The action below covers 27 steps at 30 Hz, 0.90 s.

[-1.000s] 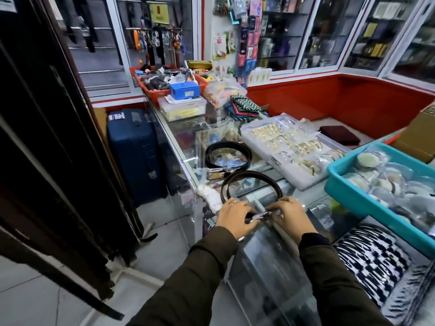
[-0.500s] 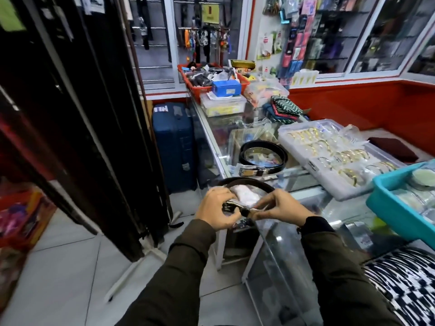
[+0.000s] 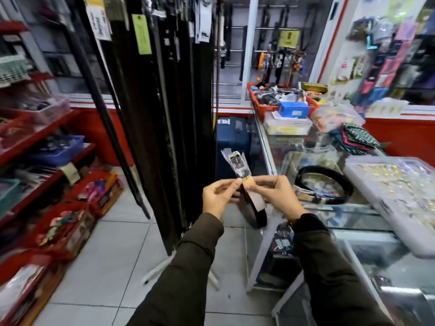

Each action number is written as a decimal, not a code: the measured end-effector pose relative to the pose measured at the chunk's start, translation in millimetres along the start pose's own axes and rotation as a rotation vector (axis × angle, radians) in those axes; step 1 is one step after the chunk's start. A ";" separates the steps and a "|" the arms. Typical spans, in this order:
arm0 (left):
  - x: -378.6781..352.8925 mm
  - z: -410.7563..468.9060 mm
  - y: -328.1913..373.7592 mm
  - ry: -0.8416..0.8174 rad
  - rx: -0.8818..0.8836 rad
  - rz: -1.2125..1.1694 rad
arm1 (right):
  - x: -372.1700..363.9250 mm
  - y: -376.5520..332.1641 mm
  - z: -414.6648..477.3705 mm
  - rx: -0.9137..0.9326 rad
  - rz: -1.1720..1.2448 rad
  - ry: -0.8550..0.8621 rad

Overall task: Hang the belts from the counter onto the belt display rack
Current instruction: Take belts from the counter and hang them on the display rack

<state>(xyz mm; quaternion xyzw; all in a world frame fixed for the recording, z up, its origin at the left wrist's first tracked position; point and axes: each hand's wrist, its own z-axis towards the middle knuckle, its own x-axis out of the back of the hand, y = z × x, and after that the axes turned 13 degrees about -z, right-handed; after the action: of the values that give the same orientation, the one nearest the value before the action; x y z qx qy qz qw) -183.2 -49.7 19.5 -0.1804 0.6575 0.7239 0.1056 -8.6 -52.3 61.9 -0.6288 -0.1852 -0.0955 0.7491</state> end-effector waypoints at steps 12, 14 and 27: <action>30.9 1.0 31.8 0.239 -0.158 0.015 | -53.3 -21.8 27.5 0.134 -0.078 -0.008; 36.5 1.2 37.6 0.253 -0.177 0.037 | -57.0 -28.1 29.0 0.141 -0.002 0.020; 44.0 40.0 154.3 0.141 -0.370 -0.109 | -78.1 -132.8 84.1 0.299 0.294 -0.034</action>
<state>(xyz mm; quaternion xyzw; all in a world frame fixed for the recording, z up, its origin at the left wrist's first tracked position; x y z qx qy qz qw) -288.4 -31.2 145.7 -0.2822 0.5082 0.8112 0.0636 -143.1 -2.5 163.0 -0.5326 -0.1163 0.0543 0.8366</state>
